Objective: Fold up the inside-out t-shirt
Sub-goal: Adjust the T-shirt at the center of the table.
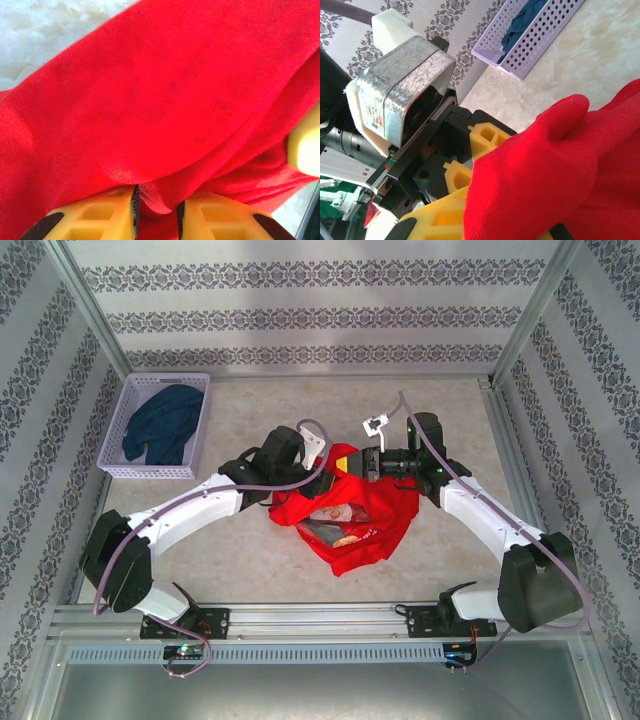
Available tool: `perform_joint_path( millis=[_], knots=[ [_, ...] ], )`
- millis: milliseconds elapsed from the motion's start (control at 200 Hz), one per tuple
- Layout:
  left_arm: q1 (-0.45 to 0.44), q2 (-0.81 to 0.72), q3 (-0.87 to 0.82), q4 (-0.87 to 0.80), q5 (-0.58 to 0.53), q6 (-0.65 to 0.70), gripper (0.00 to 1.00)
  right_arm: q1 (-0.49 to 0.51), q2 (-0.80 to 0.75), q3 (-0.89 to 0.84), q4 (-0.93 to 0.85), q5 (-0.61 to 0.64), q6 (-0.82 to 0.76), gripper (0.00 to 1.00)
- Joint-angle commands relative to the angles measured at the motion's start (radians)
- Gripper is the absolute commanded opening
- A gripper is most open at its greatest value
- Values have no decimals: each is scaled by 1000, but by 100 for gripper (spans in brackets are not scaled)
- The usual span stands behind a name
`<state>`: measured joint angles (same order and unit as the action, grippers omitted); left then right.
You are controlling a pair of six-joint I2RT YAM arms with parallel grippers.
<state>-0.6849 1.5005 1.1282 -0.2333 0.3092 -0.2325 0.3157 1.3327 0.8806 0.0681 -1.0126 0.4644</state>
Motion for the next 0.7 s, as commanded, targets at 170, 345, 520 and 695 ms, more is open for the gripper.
perform_joint_path(
  millis=[170,345,520,695],
  knots=[
    [32,10,43,46,67,18,4,-12,-27,5,-38,-30,-58,0],
    [73,-69,12,40,193,-18,0,-25,-40,67,-229,180,-141,0],
    [138,-174,-55,120,433,-186,0,-6,-10,168,-342,405,-170,6],
    [203,-230,-119,286,514,-415,0,34,17,270,-496,673,-231,27]
  ],
)
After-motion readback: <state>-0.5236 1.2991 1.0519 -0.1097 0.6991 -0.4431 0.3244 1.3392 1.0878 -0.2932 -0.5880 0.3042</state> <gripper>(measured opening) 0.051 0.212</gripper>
